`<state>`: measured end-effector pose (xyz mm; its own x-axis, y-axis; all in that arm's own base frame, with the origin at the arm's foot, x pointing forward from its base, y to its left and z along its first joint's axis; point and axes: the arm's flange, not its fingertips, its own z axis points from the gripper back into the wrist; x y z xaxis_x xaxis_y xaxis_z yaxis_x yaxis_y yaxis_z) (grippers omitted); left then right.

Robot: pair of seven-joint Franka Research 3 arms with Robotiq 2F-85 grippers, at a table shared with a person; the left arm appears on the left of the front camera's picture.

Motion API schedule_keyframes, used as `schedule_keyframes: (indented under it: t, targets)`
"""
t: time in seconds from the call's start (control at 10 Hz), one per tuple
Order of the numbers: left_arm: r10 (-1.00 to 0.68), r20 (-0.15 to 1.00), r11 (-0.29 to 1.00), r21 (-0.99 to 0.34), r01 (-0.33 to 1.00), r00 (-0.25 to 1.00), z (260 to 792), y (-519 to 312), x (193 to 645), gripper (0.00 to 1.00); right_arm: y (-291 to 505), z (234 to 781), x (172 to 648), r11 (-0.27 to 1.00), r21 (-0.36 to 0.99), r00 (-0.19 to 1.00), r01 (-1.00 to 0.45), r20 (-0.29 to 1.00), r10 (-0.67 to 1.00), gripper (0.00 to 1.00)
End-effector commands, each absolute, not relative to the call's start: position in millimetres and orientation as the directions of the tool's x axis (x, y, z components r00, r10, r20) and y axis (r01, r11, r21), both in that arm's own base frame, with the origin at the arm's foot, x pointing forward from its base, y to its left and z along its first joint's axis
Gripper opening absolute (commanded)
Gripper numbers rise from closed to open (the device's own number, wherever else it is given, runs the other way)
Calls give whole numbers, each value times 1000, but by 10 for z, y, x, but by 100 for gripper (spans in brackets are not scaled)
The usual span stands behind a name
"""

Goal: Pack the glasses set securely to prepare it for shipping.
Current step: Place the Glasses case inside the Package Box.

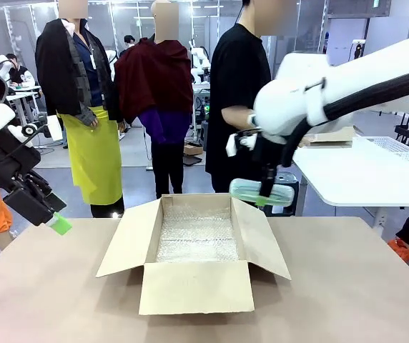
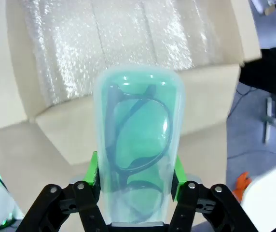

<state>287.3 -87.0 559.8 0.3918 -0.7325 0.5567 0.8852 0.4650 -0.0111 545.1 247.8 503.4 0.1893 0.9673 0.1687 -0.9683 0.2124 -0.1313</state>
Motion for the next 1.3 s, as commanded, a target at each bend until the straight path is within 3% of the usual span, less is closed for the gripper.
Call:
schedule_keyframes:
  t: [0.0, 0.4, 0.7, 1.1, 1.2]
  targets:
    - [-744, 553, 448, -3, 894, 375, 5600, -844, 2873, 100, 2840, 4845, 5739, 144, -153, 124, -978, 129, 984, 40]
    - [-744, 553, 448, -3, 894, 375, 5600, -844, 2873, 100, 3591, 4332, 6114, 0, -137, -10, -991, 69, 998, 40]
    - [-744, 553, 448, -3, 894, 375, 5600, -844, 2873, 100, 3948, 4005, 6579, -22, -120, -27, -993, 44, 999, 40]
    - [-744, 553, 448, -3, 894, 375, 5600, -844, 2873, 100, 4165, 3654, 6825, 33, -136, 25, -990, 58, 998, 40]
    - [-744, 553, 448, -3, 894, 375, 5600, -844, 2873, 100, 4154, 3613, 6841, 43, -130, 36, -991, 57, 998, 75]
